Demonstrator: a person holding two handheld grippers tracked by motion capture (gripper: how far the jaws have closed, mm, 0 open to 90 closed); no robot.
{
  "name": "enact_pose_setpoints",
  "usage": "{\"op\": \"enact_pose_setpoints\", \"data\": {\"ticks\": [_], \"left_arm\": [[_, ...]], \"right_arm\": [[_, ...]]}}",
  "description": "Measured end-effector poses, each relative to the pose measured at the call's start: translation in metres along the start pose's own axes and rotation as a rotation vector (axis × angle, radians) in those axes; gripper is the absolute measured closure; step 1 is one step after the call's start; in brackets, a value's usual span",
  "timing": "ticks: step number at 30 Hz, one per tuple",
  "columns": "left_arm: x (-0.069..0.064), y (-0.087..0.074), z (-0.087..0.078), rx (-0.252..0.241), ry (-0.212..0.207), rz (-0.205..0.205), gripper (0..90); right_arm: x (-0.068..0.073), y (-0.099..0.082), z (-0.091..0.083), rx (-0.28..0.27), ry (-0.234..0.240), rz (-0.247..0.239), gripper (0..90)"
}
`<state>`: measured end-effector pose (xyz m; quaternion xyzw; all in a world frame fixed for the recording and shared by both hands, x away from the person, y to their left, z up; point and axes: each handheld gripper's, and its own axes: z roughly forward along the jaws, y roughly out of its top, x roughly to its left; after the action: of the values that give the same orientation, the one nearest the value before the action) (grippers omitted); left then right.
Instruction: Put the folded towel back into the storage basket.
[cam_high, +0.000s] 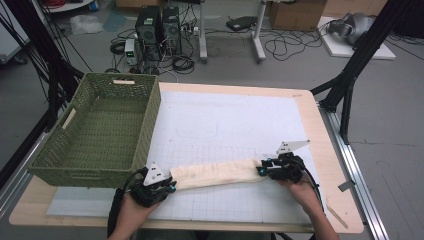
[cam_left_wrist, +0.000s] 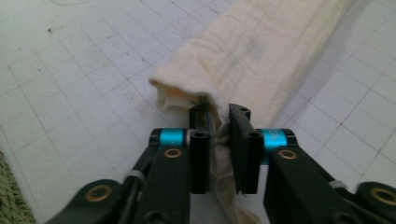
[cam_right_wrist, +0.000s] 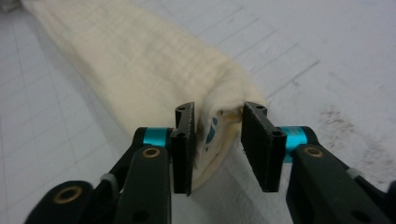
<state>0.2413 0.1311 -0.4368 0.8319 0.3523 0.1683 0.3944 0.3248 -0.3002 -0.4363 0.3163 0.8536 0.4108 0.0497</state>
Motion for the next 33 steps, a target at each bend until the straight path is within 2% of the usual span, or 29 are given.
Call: {"op": "enact_pose_setpoints", "data": {"ticks": [1, 3, 6, 8, 10, 14, 17, 19, 23, 28, 33], "left_arm": [[0.001, 0.001, -0.002, -0.012, 0.001, -0.003, 70.5], [0.004, 0.005, -0.007, -0.042, 0.001, -0.008, 63.6], [0.007, 0.010, -0.015, -0.077, 0.019, 0.004, 59.3], [0.009, 0.013, -0.020, -0.093, 0.031, 0.014, 59.0], [0.009, 0.016, -0.021, -0.105, 0.032, 0.026, 59.0], [0.009, 0.022, -0.019, -0.120, 0.021, 0.038, 59.7], [0.007, 0.029, -0.013, -0.135, -0.007, 0.047, 59.7], [0.005, 0.035, -0.008, -0.137, -0.028, 0.072, 59.5], [0.002, 0.048, 0.006, -0.123, -0.089, 0.121, 58.0], [0.000, 0.063, 0.023, -0.109, -0.143, 0.179, 54.7], [0.000, 0.078, 0.039, -0.092, -0.202, 0.216, 50.5]], "right_arm": [[0.000, 0.001, -0.004, -0.034, -0.011, -0.010, 62.3], [0.001, 0.001, -0.012, -0.078, -0.028, 0.000, 59.9], [0.002, 0.001, -0.018, -0.112, -0.053, -0.010, 59.4], [0.005, 0.003, -0.018, -0.127, -0.061, -0.024, 62.3], [0.007, 0.005, -0.015, -0.129, -0.048, -0.044, 66.3], [0.010, 0.006, -0.005, -0.073, -0.039, -0.070, 69.3], [0.008, 0.003, 0.002, -0.006, -0.046, -0.073, 68.4], [0.008, -0.002, 0.005, 0.023, -0.045, -0.073, 66.0], [0.010, -0.004, -0.001, -0.020, -0.049, -0.063, 60.0], [0.012, -0.006, -0.013, -0.076, -0.063, -0.050, 53.3], [0.016, -0.009, -0.021, -0.087, -0.083, -0.060, 50.0]]}}
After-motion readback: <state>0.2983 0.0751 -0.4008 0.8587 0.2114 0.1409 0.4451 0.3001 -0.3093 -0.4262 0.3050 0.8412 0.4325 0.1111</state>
